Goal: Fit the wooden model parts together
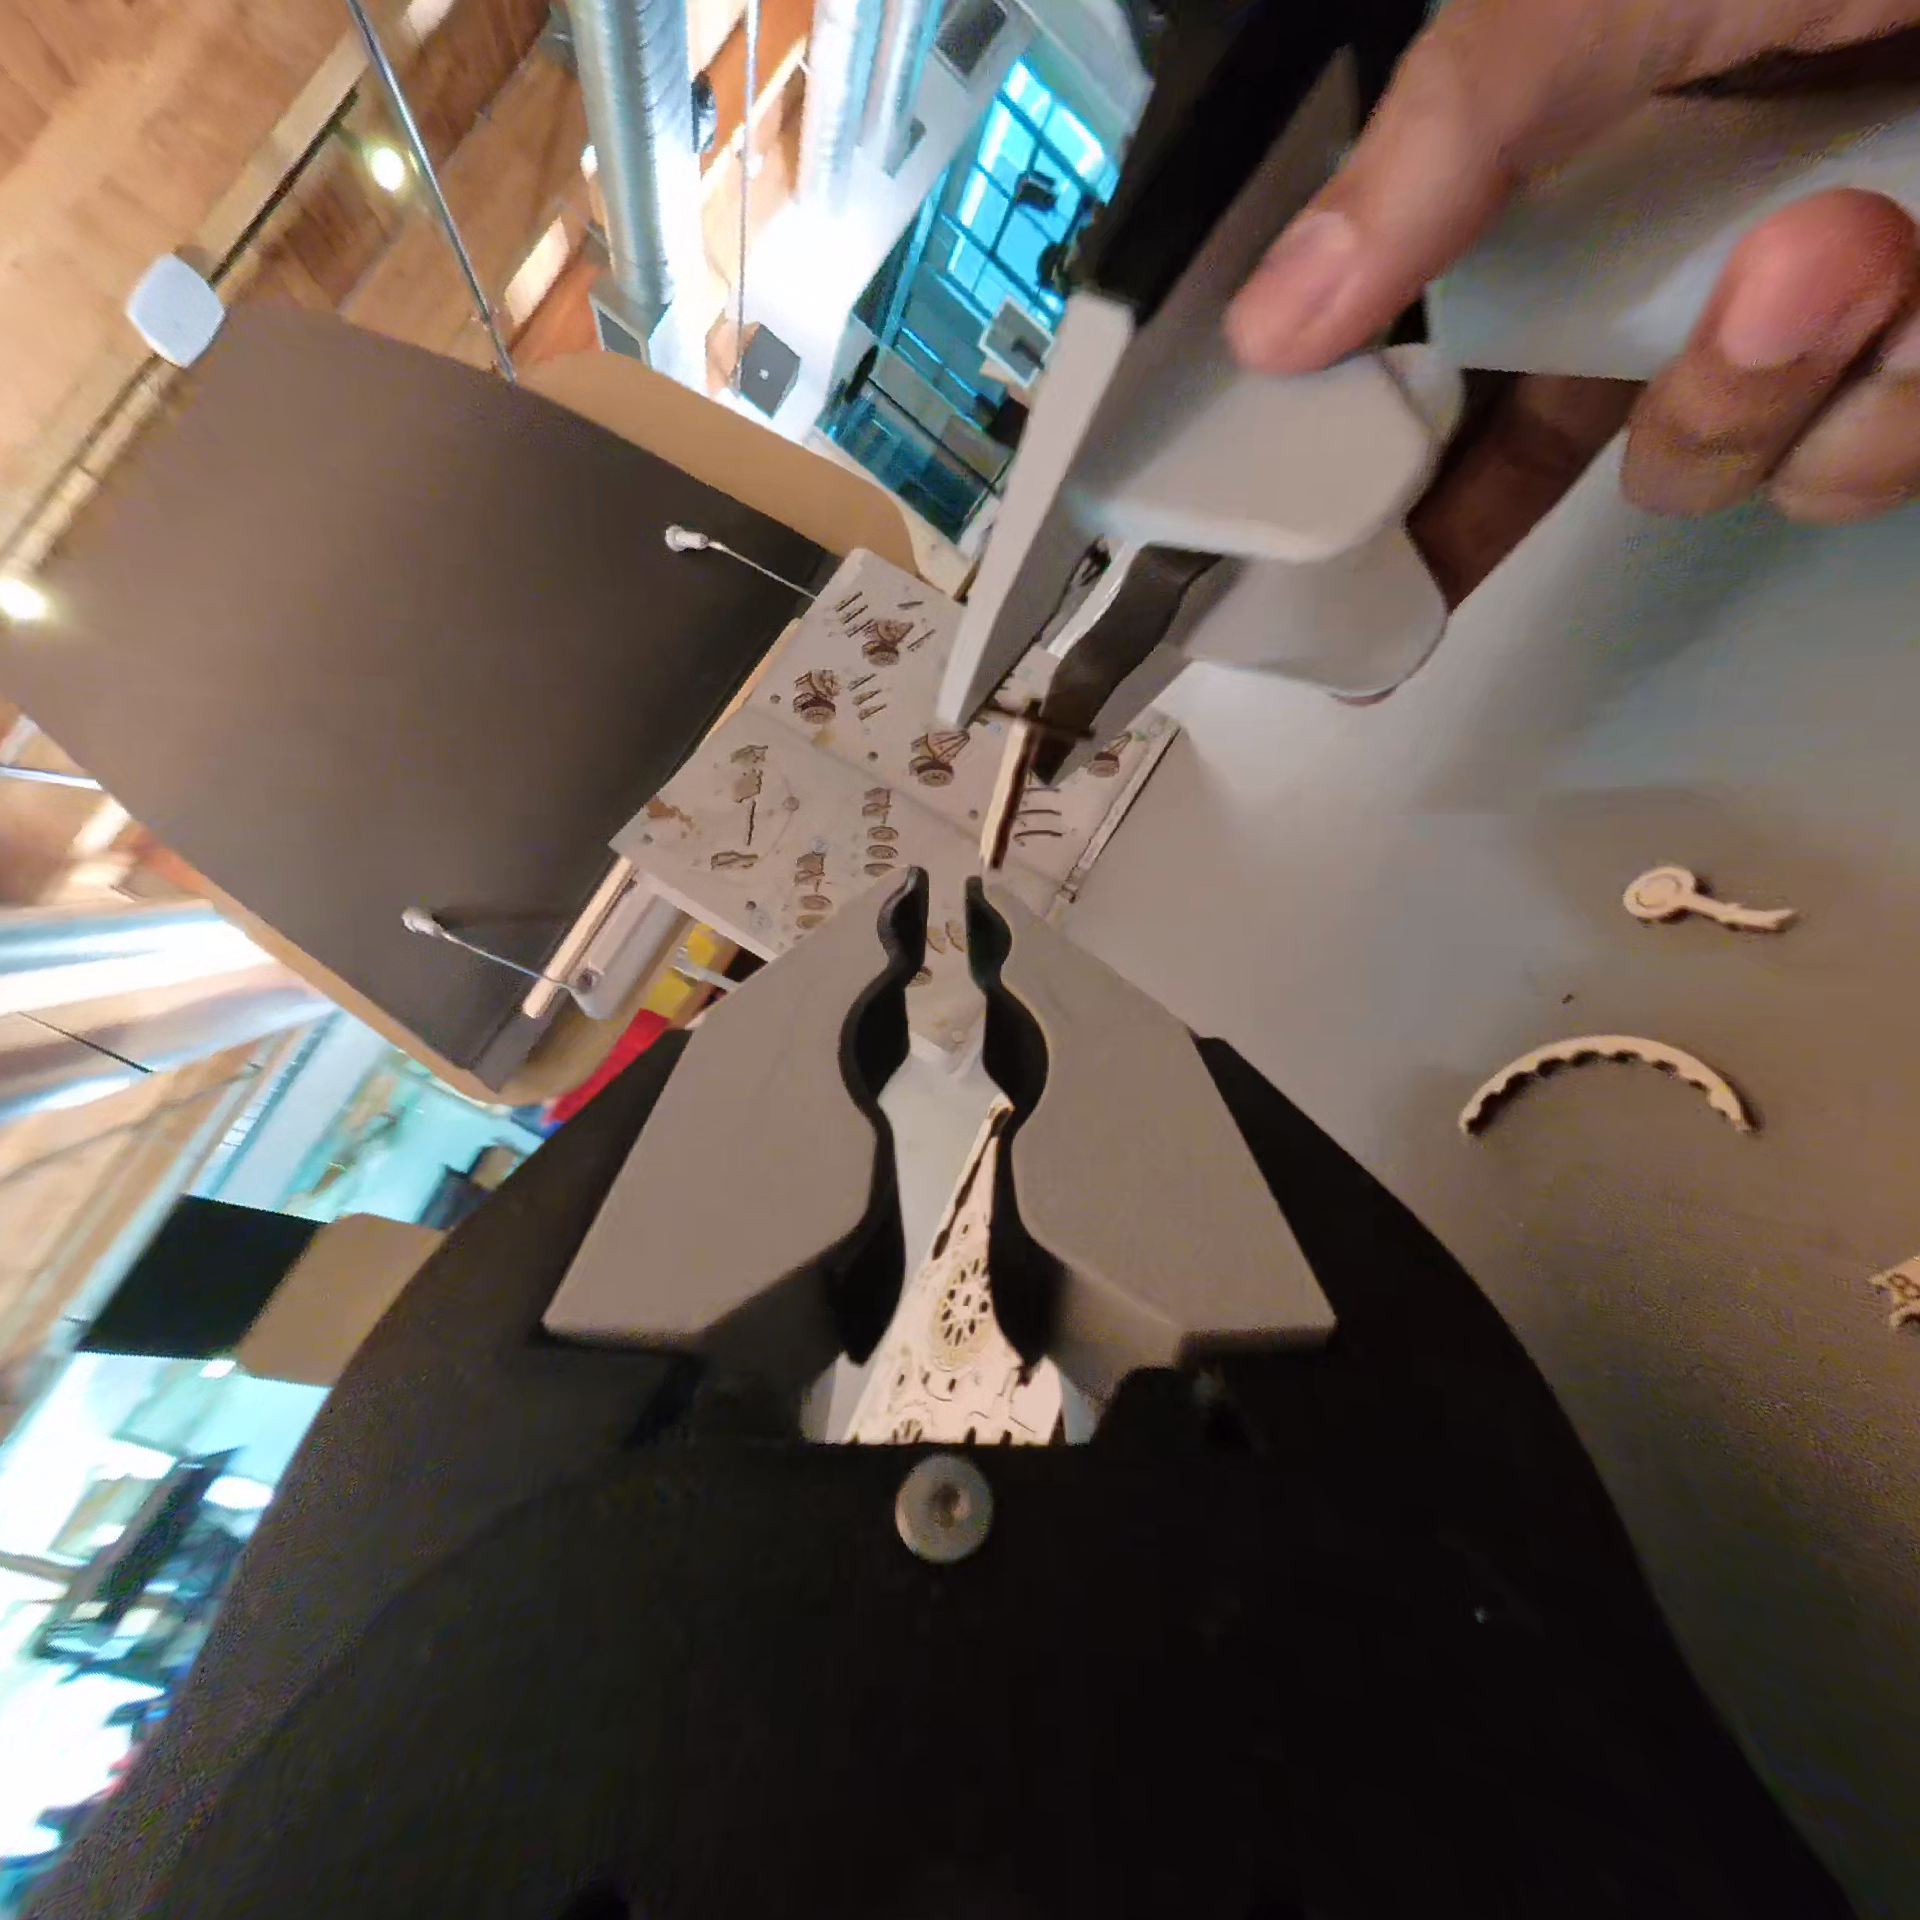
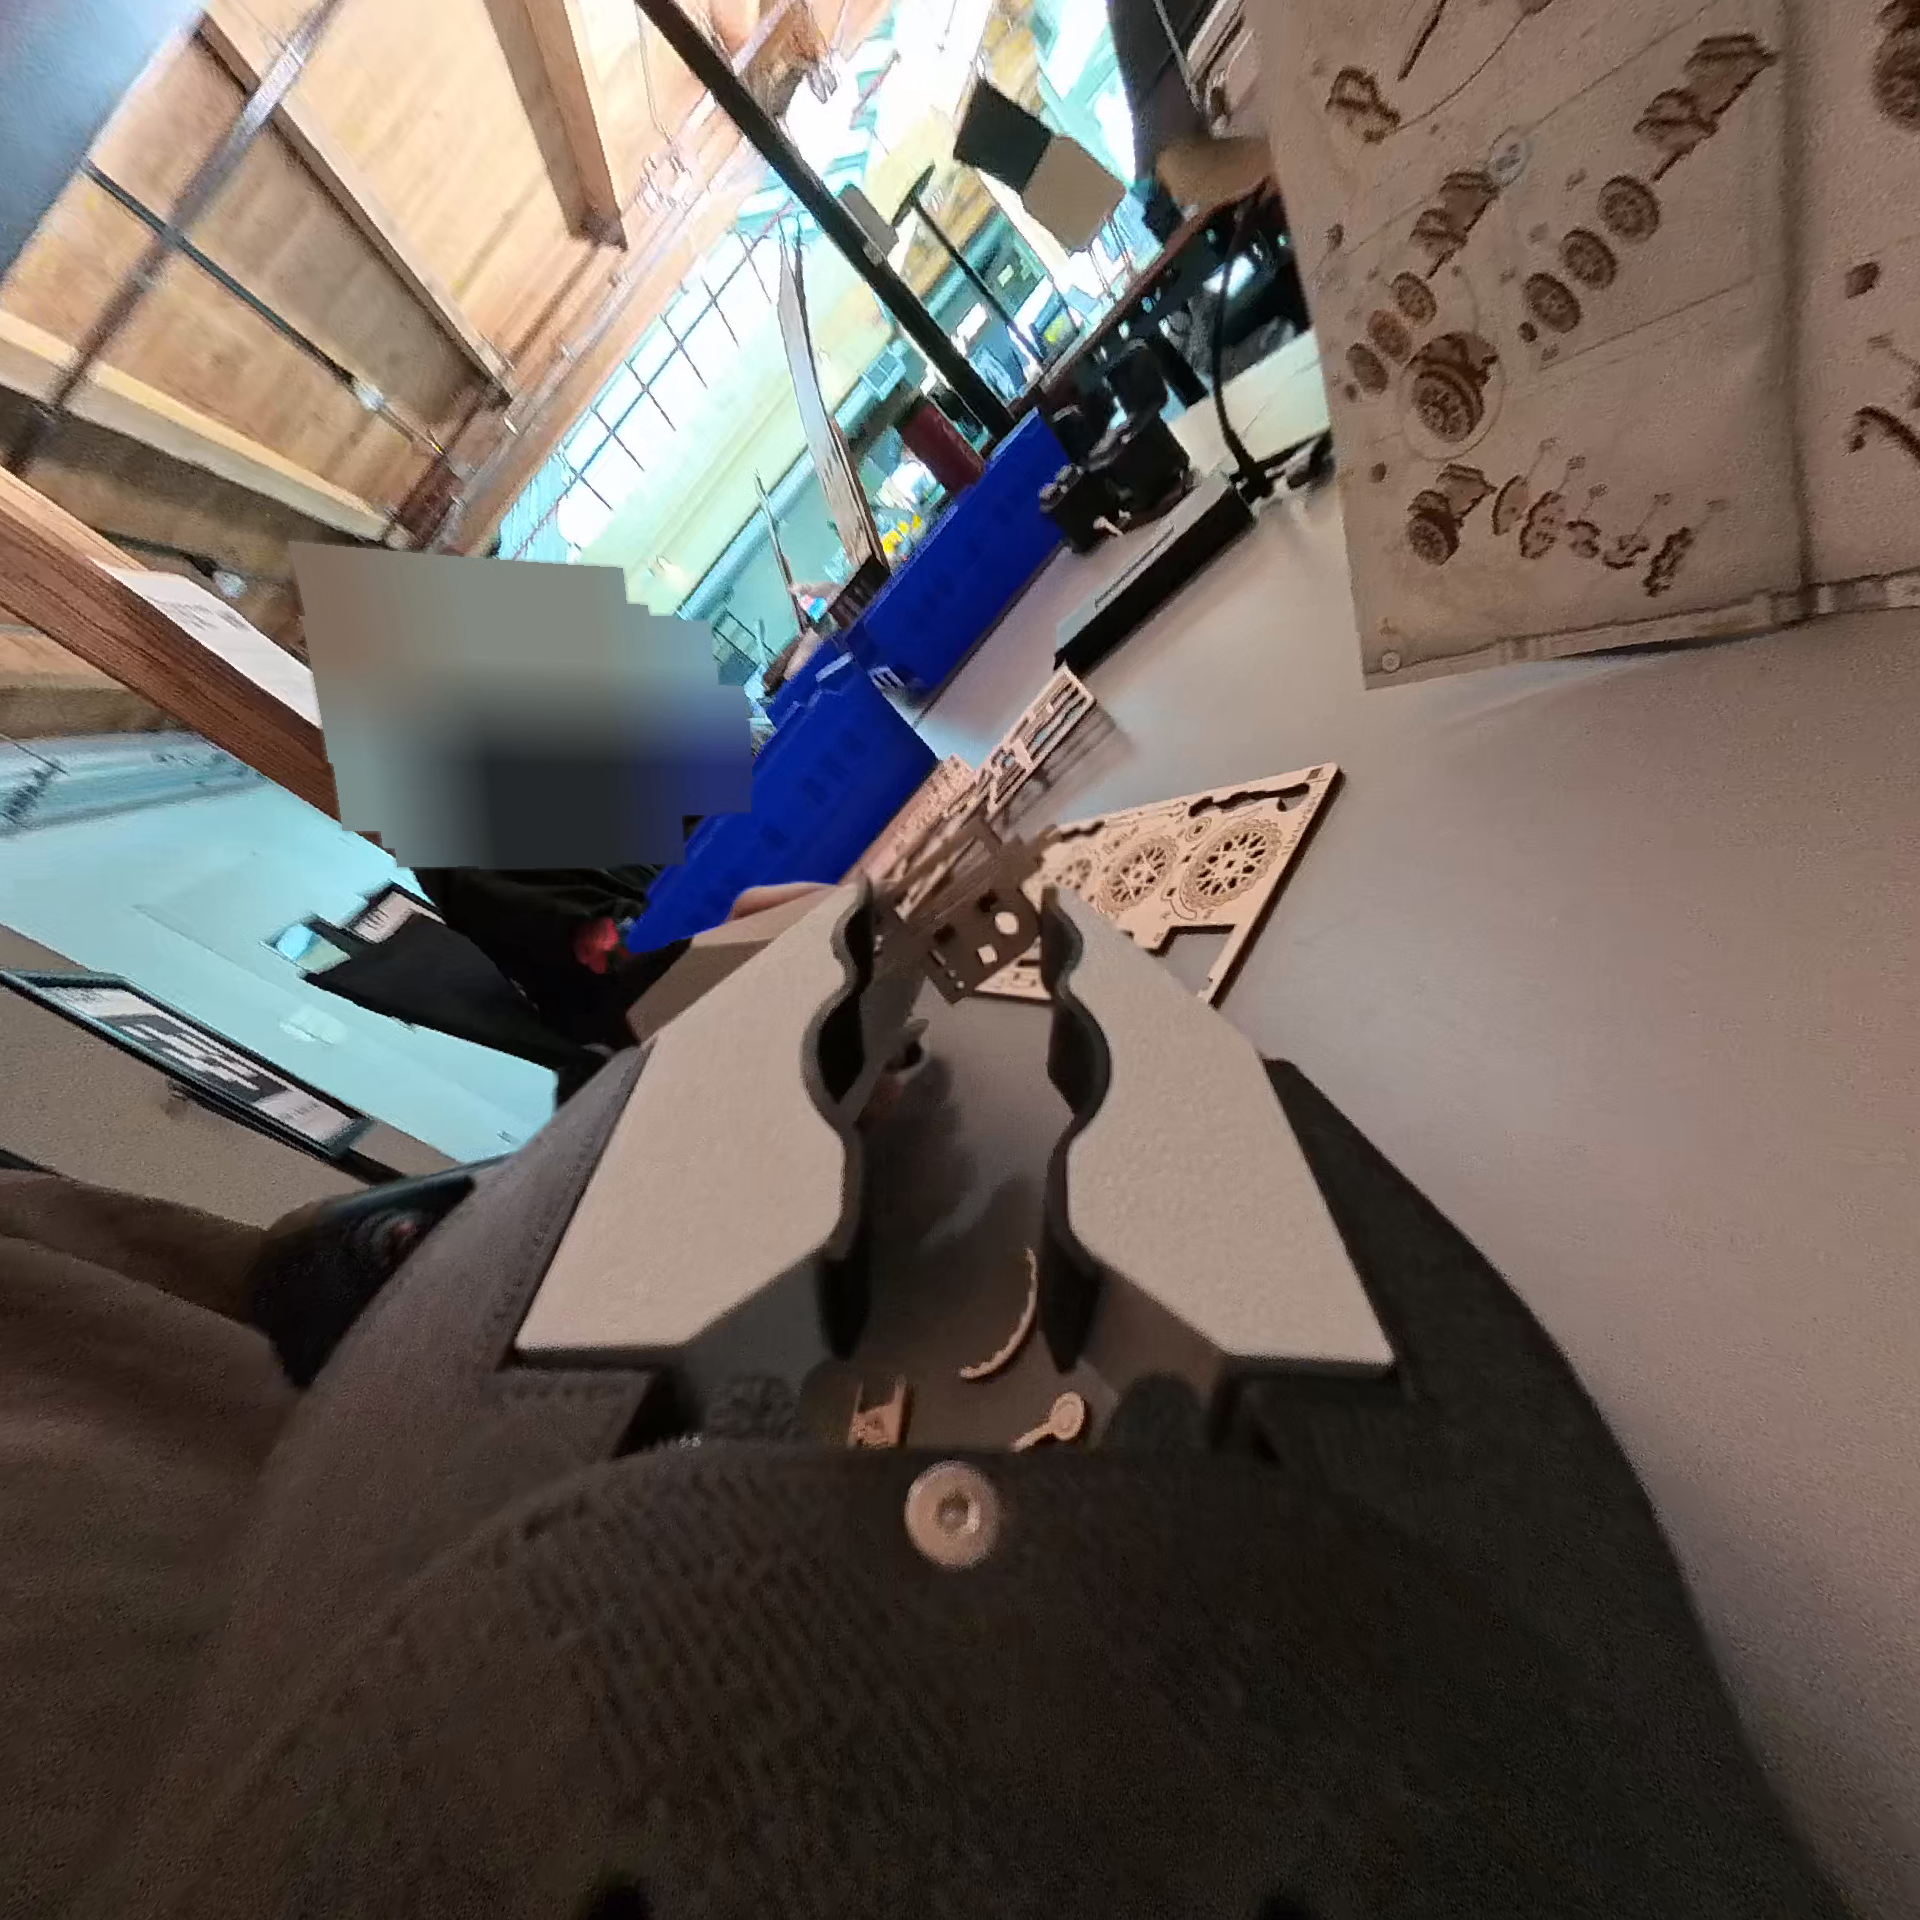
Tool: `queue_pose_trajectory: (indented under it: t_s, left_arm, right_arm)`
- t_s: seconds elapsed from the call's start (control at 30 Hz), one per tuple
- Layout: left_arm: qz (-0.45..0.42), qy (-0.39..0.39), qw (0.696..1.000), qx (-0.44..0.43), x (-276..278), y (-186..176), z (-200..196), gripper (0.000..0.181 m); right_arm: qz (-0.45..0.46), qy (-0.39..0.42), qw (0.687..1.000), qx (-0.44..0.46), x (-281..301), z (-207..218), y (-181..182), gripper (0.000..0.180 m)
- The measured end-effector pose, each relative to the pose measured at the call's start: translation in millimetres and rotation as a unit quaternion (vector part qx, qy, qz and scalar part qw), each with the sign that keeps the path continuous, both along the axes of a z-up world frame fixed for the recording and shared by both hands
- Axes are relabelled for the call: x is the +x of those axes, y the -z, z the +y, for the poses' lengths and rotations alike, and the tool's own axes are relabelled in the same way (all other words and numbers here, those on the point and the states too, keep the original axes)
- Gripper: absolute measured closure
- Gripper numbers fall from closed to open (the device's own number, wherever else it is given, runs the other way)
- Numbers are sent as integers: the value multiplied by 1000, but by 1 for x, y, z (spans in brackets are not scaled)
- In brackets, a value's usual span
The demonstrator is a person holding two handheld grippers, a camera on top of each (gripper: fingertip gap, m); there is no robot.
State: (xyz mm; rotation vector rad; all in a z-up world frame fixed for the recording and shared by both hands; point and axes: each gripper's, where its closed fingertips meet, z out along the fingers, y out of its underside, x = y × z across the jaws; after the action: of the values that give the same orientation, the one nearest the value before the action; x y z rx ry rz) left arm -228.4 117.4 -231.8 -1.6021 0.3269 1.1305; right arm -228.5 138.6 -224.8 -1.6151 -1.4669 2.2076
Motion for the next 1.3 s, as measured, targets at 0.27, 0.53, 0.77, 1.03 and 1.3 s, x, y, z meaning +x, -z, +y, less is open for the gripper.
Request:
queue_pose_trajectory:
  t_s: [0.27,0.53,0.77,1.03,1.3]
  left_arm:
    - [-177,54,971,151,-14,-34,-22,169]
    - [-480,198,810,273,-24,-49,-34,157]
    - [-553,205,768,248,-27,-38,-22,109]
    - [-496,182,820,221,-16,-38,-15,120]
    - [-504,182,814,223,-18,-37,-15,122]
  right_arm:
    - [53,-43,993,-97,19,11,-20,149]
    - [83,-76,991,-69,28,-1,-22,149]
    - [75,-60,991,-93,25,7,-21,149]
    - [75,-57,991,-94,25,8,-20,149]
    - [75,-56,991,-97,25,9,-21,149]
